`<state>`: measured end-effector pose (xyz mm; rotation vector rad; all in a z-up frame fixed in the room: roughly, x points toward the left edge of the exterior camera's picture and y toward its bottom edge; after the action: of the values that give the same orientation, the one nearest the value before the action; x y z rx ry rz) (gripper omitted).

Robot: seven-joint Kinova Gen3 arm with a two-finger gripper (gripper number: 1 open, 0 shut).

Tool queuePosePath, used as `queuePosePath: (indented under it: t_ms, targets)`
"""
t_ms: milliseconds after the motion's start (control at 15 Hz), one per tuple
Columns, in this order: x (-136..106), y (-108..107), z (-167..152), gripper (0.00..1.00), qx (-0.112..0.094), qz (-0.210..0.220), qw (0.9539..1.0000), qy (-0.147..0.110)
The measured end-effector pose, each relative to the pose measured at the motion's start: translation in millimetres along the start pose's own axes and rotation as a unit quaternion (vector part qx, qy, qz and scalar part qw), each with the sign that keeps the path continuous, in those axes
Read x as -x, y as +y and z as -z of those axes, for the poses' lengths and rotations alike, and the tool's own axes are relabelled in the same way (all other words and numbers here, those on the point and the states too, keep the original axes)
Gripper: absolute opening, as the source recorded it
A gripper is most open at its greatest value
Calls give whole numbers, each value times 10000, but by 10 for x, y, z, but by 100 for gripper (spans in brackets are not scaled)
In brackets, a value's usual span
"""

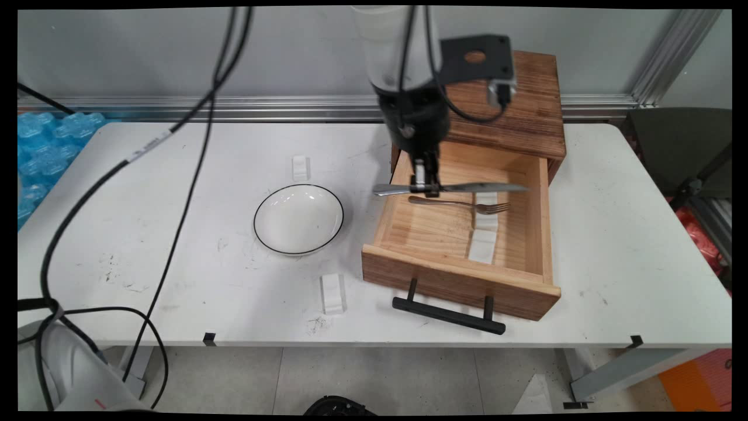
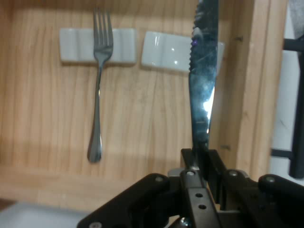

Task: Place the picked object into the drawer

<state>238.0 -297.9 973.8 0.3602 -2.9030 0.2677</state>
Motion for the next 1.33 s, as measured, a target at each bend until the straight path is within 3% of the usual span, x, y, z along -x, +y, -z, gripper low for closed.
queuePosePath:
  t_ms: [600,1333]
  targets:
    - [-396,-112,-778,0,-47,-342,9990,-279]
    - [-503,-156,-1455,0,70,-564,9975,-415]
